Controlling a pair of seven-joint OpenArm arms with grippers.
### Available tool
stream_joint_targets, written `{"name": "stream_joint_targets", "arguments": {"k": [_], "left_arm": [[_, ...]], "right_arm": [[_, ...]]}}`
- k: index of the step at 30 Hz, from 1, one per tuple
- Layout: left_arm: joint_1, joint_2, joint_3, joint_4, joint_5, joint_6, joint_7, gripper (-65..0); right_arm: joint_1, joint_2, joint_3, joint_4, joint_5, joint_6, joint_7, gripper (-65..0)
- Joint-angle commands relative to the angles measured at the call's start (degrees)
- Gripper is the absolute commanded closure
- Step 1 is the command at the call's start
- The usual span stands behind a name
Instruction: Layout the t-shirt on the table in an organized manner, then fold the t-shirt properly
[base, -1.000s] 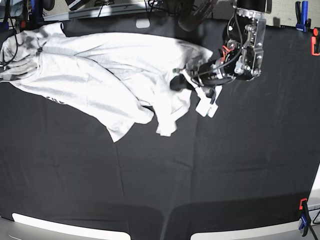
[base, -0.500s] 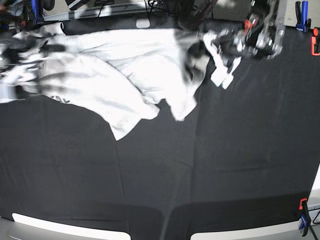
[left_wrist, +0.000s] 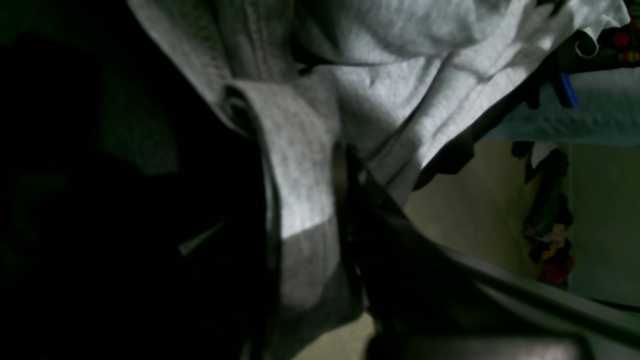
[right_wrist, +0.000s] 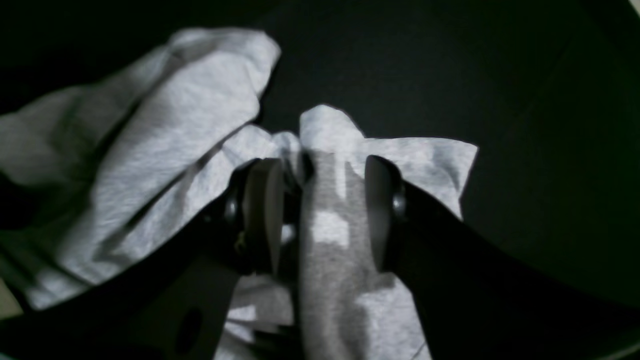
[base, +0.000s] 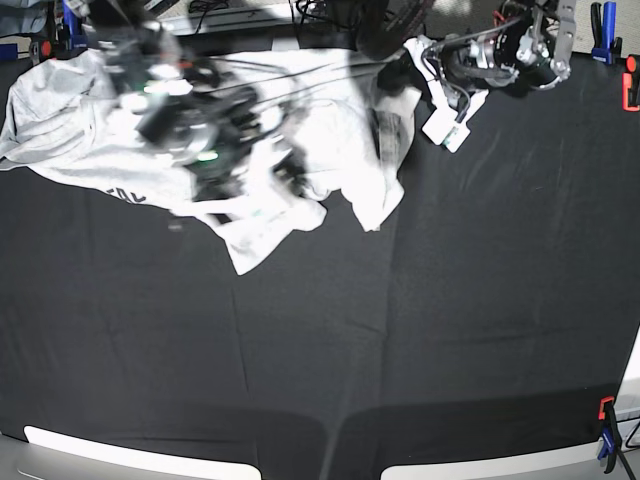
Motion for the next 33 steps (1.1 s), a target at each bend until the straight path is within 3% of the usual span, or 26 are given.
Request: {"name": "stream_joint_targets", "arguments": {"k": [1, 5, 13, 15, 18, 20, 27, 33], "left_arm": [[0.3, -0.2, -0.2, 1.0, -0.7, -0.2, -0.1, 0.0], [0.3, -0.2, -0.2, 1.0, -0.7, -0.2, -0.1, 0.0], [0.3, -0.2, -0.2, 1.0, -0.7, -0.2, -0.1, 0.0], [0.3, -0.2, -0.2, 1.0, -0.7, -0.2, -0.1, 0.0], [0.4, -0.2, -0.2, 1.0, -0.4, -0.2, -0.1, 0.0], [0.3, -0.2, -0.2, 1.0, 1.5, -0.2, 0.2, 0.0], [0.3, -0.2, -0.3, 1.0, 5.8, -0.2, 0.1, 0.0], [0.4, -0.3, -0.6, 1.0, 5.7, -0.2, 1.4, 0.0]], "right_arm": [[1.2, 0.4, -1.4, -0.2, -2.6, -1.6, 0.6, -26.1], [2.1, 0.3, -5.2, -4.7, -8.2, -4.5, 1.1, -26.1], [2.8, -3.3, -5.5, -13.4, -10.8, -4.7, 4.0, -24.8], [2.8, -4.6, -5.5, -14.6, -13.5, -4.7, 4.1, -17.0], [2.8, -5.5, -5.5, -14.2, -18.8, -4.7, 4.1, 0.0], [2.7, -5.2, -5.5, -12.3, -23.0, -4.7, 3.7, 0.0], [2.8, 2.6, -3.6, -0.3, -26.5, -6.6, -0.8, 0.0], [2.4, 7.5, 10.7, 1.7, -23.0, -6.8, -2.3, 0.0]]}}
